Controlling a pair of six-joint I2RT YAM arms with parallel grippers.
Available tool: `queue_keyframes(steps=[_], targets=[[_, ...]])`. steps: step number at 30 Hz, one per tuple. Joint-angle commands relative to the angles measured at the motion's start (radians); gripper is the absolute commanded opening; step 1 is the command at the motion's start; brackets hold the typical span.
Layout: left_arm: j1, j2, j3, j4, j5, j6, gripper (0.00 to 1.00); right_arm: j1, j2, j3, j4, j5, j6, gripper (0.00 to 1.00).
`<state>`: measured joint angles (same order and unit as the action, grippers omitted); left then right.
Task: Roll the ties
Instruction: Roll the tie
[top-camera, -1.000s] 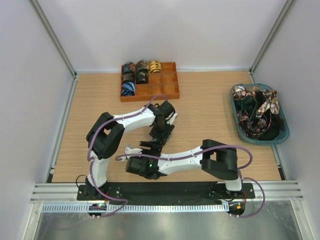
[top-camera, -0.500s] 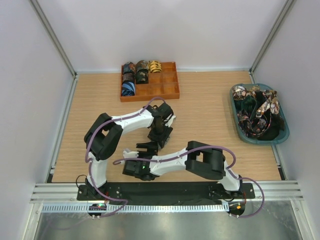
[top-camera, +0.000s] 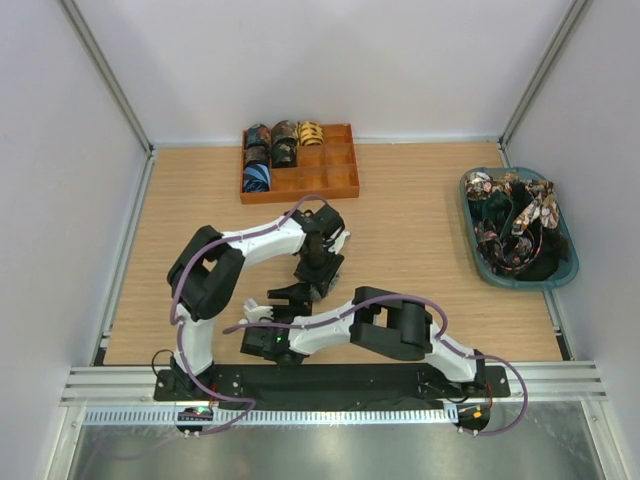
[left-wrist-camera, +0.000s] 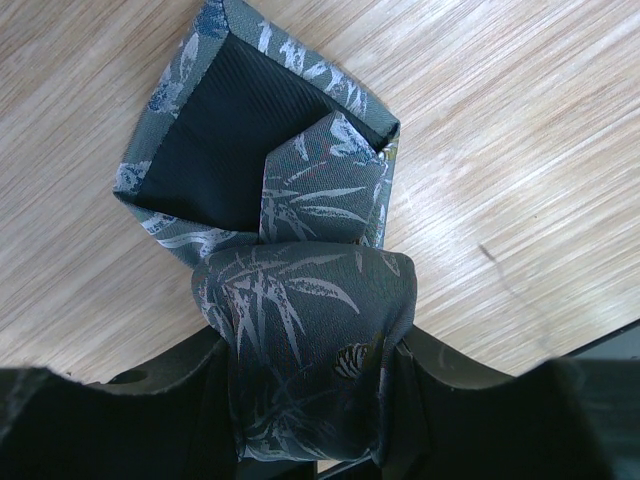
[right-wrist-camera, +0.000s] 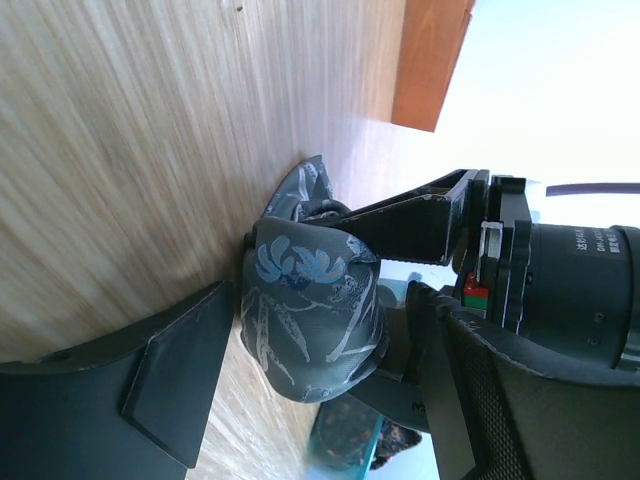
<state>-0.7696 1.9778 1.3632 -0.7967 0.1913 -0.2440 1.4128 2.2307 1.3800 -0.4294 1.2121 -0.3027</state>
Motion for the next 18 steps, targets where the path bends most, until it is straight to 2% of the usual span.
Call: queue_keyframes(steps=[1,7,11,18], targets=[[-0.02,0.066,-0.098,-0.156,0.039,-0.003,0.24,-0.041,0.05,0.028,-0.026,-0.022,0.04,0.8],[-0.019,0.049,-0.093,-0.177,0.051,-0.008,0.23,-0.043,0.099,0.059,-0.138,-0.06,0.134,0.75],[-0.02,0.059,-0.088,-0.19,0.056,-0.008,0.23,-0.041,0.142,0.085,-0.183,-0.068,0.155,0.63],[-0.02,0.041,-0.107,-0.213,0.045,-0.005,0.23,-0.054,0.179,0.117,-0.236,-0.051,0.198,0.63]])
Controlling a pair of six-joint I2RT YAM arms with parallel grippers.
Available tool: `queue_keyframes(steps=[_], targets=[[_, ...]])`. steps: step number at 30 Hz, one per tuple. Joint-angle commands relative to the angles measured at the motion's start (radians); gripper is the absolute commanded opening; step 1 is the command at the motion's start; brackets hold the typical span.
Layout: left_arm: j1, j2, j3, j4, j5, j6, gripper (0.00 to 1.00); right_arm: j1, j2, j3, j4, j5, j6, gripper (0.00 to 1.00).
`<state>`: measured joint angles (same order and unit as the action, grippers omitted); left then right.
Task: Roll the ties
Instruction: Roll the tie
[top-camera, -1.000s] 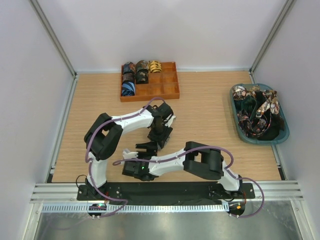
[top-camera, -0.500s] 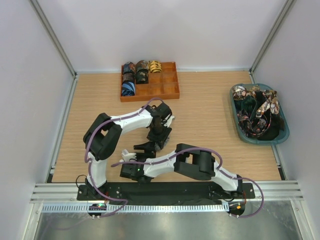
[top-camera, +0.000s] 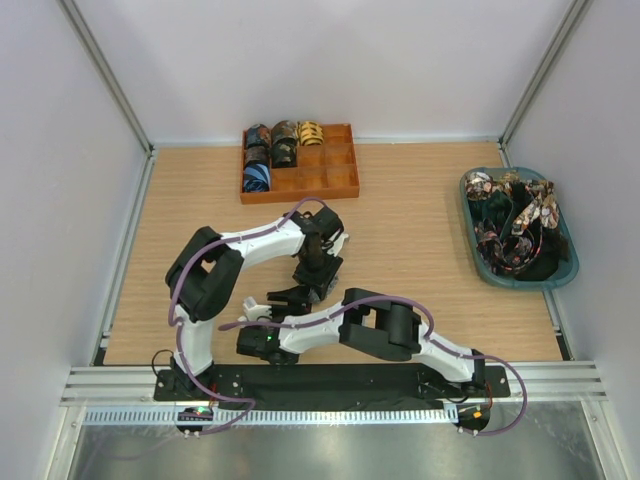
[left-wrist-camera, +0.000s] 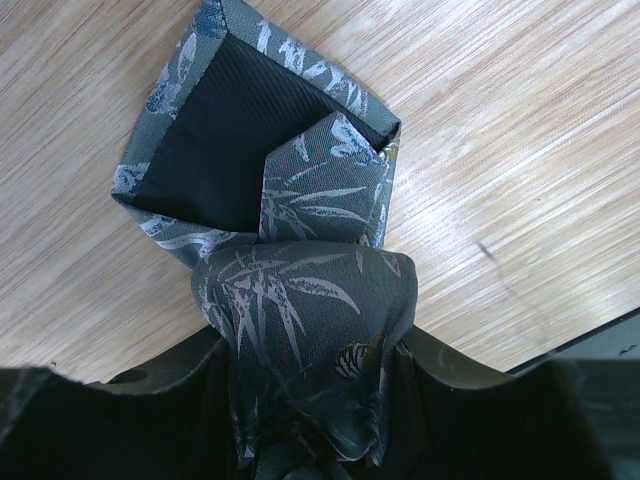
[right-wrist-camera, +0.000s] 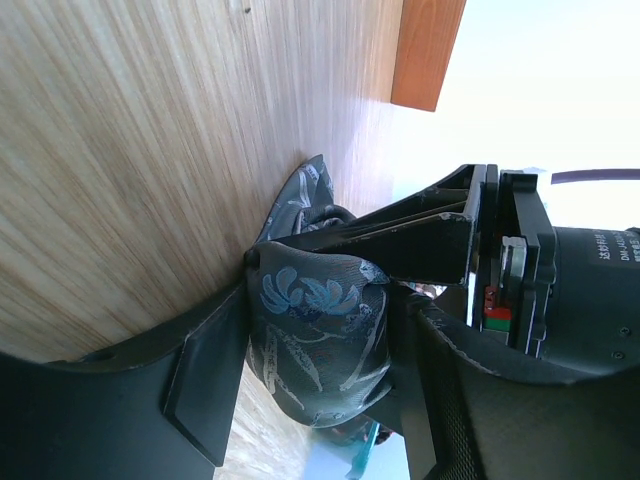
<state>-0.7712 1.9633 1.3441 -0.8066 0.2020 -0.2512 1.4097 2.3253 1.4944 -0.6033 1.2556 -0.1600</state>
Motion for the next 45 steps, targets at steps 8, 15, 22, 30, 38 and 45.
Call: queue_keyframes(steps=[8,15,22,30,38,45], targets=[[-0.017,0.045,-0.074,-0.23,0.013,0.007,0.22,-0.06,0.112,0.021,-0.145,-0.096,0.112,0.66],[-0.014,0.071,-0.062,-0.238,0.01,0.024,0.22,-0.06,0.105,-0.011,-0.159,-0.088,0.137,0.66],[-0.013,0.08,-0.04,-0.272,-0.013,0.032,0.21,-0.063,0.134,-0.031,-0.174,-0.051,0.128,0.66],[-0.008,0.069,-0.02,-0.31,-0.024,0.033,0.21,-0.081,0.152,-0.031,-0.202,-0.068,0.143,0.61],[-0.007,0.074,-0.006,-0.316,-0.006,0.046,0.21,-0.089,0.101,-0.08,-0.151,-0.068,0.116,0.63],[-0.005,0.071,-0.003,-0.341,-0.018,0.058,0.21,-0.135,0.115,-0.045,-0.171,-0.051,0.102,0.61]])
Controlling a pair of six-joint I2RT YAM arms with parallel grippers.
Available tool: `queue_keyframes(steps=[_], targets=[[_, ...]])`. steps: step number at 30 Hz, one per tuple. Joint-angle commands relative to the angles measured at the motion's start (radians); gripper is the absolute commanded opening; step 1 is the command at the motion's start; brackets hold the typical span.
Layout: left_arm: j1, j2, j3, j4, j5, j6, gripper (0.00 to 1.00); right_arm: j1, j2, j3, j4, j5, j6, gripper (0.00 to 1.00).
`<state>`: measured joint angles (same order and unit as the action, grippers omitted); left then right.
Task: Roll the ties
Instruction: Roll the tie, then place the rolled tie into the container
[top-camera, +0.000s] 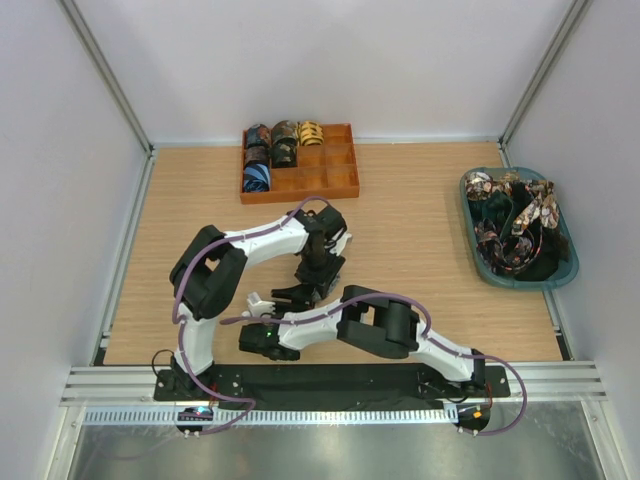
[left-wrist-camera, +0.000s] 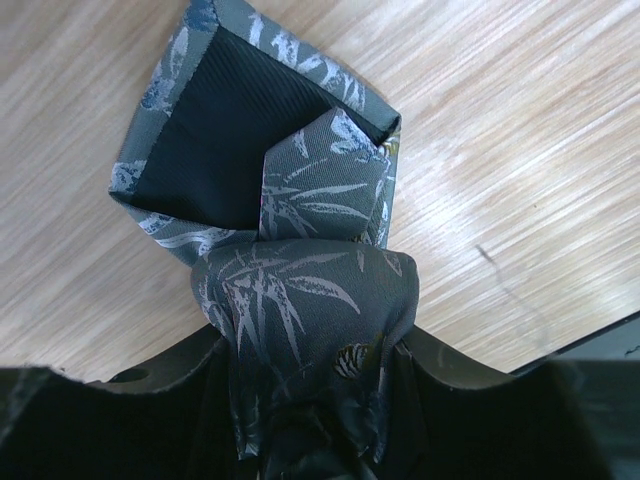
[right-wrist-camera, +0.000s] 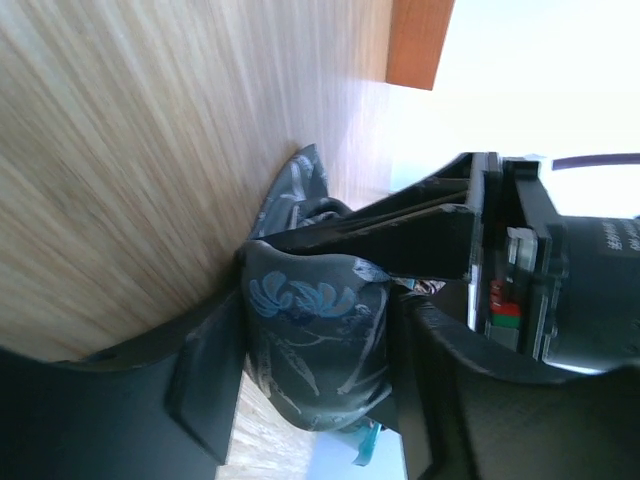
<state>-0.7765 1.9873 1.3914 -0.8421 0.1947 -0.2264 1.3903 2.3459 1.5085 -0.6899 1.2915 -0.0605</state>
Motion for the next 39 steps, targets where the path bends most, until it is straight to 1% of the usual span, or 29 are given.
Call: queue_keyframes(steps=[1,3,4,8,9,12,15,17,18,19,22,24,26,29,31,35,37,39], targets=[[-0.001,0.048,-0.048,-0.31,-0.011,0.033,0.21,-0.122,0.095,-0.057,-0.086,-0.087,0.001,0.57],[0.0,0.048,-0.042,-0.316,-0.011,0.033,0.21,-0.126,0.099,-0.051,-0.097,-0.098,0.013,0.47],[0.0,0.048,-0.032,-0.318,-0.014,0.033,0.21,-0.128,0.101,-0.045,-0.105,-0.104,0.019,0.39],[-0.001,0.045,-0.014,-0.322,-0.024,0.032,0.21,-0.131,0.101,-0.036,-0.102,-0.121,0.022,0.33],[0.0,0.047,-0.009,-0.33,-0.026,0.03,0.21,-0.129,0.098,-0.034,-0.102,-0.13,0.025,0.29],[-0.001,0.045,0.008,-0.333,-0.031,0.033,0.22,-0.129,0.095,-0.027,-0.103,-0.147,0.025,0.27],[0.0,0.048,0.015,-0.328,-0.024,0.038,0.22,-0.129,0.099,-0.021,-0.105,-0.161,0.027,0.26],[0.0,0.06,0.017,-0.327,-0.026,0.039,0.22,-0.129,0.11,-0.013,-0.111,-0.162,0.028,0.3],[0.0,0.065,0.02,-0.327,-0.029,0.039,0.22,-0.129,0.112,-0.01,-0.123,-0.159,0.031,0.41],[-0.001,0.071,0.02,-0.327,-0.029,0.041,0.22,-0.129,0.116,-0.004,-0.131,-0.153,0.036,0.44],[0.002,0.085,0.021,-0.33,-0.035,0.042,0.21,-0.129,0.125,0.012,-0.184,-0.132,0.057,0.49],[0.005,0.084,0.027,-0.336,-0.046,0.038,0.21,-0.129,0.127,0.018,-0.227,-0.147,0.099,0.54],[0.006,0.077,0.035,-0.345,-0.049,0.036,0.21,-0.129,0.131,0.021,-0.255,-0.147,0.125,0.58],[0.008,0.067,0.054,-0.37,-0.063,0.029,0.21,-0.128,0.132,0.024,-0.28,-0.141,0.126,0.63],[0.008,0.054,0.06,-0.376,-0.057,0.025,0.21,-0.132,0.125,0.036,-0.289,-0.144,0.12,0.66],[0.006,0.039,0.052,-0.4,-0.055,0.03,0.21,-0.154,0.122,0.055,-0.301,-0.164,0.102,0.66],[0.006,0.033,0.044,-0.405,-0.051,0.033,0.21,-0.169,0.127,0.055,-0.298,-0.173,0.087,0.66],[0.006,0.034,0.041,-0.411,-0.046,0.042,0.21,-0.175,0.138,0.055,-0.295,-0.181,0.08,0.63]])
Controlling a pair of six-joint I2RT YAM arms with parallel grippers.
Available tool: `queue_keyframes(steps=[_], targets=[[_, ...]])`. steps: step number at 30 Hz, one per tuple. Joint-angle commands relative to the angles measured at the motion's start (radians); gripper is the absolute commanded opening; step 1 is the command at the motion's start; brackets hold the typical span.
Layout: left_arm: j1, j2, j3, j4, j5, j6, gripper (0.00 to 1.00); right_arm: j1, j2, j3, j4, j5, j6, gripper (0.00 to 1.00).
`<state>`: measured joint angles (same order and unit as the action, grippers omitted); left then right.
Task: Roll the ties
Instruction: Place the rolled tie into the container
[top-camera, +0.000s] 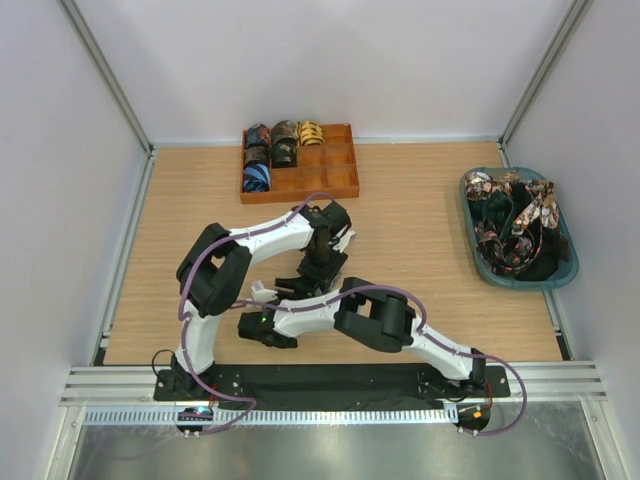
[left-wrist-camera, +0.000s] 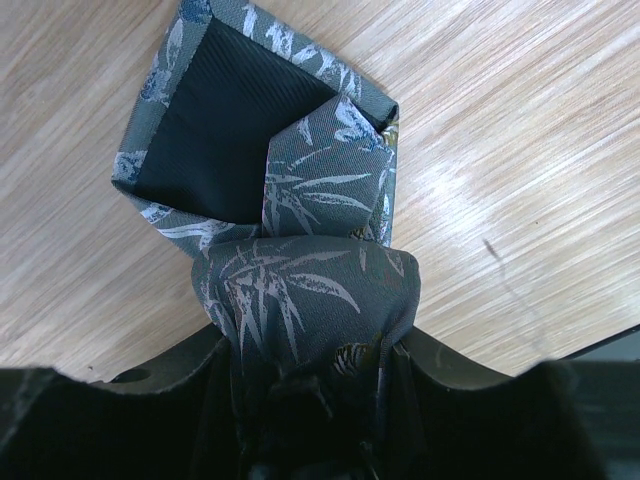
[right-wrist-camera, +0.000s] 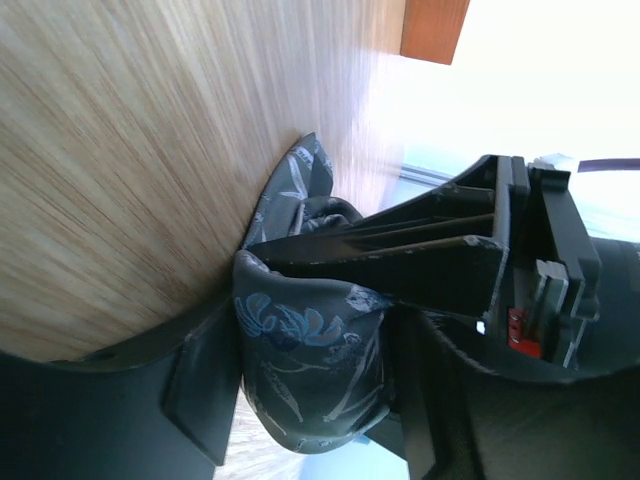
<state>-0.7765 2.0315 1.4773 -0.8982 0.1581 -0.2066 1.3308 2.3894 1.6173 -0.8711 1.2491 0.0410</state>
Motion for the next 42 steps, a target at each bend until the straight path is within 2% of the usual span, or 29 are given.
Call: queue_keyframes(steps=[1,3,8,11,14,19,20,25,27,32,37,42], targets=[[0.008,-0.008,-0.045,-0.361,-0.005,0.024,0.21,-0.117,0.106,-0.047,-0.115,-0.14,-0.026,0.6],[0.006,-0.004,-0.045,-0.366,-0.003,0.032,0.21,-0.117,0.117,-0.042,-0.123,-0.145,-0.024,0.5],[0.006,-0.01,-0.045,-0.363,-0.005,0.036,0.22,-0.116,0.119,-0.019,-0.134,-0.169,-0.001,0.34],[0.006,-0.017,-0.029,-0.352,-0.002,0.036,0.23,-0.108,0.108,-0.016,-0.117,-0.186,-0.003,0.3],[0.006,-0.022,-0.003,-0.357,-0.008,0.038,0.29,-0.104,0.099,-0.016,-0.101,-0.203,-0.009,0.26],[0.006,-0.019,0.053,-0.361,-0.011,0.045,0.38,-0.093,0.065,-0.016,-0.055,-0.249,-0.021,0.23],[0.006,-0.016,0.064,-0.363,-0.009,0.047,0.48,-0.091,0.062,-0.016,-0.051,-0.252,-0.023,0.22],[0.005,-0.011,0.136,-0.357,-0.005,0.055,0.66,-0.085,0.048,-0.013,-0.04,-0.269,-0.027,0.2],[0.006,-0.008,0.17,-0.366,-0.012,0.059,0.78,-0.087,0.044,-0.014,-0.032,-0.278,-0.029,0.2],[0.006,-0.001,0.219,-0.374,-0.023,0.072,0.82,-0.085,0.037,-0.023,-0.023,-0.292,-0.032,0.19],[0.009,-0.045,0.256,-0.291,-0.032,0.067,1.0,-0.087,0.019,-0.045,0.009,-0.315,-0.03,0.19],[0.017,-0.112,0.287,-0.165,-0.06,0.046,1.0,-0.09,-0.016,-0.056,0.047,-0.349,-0.021,0.18]])
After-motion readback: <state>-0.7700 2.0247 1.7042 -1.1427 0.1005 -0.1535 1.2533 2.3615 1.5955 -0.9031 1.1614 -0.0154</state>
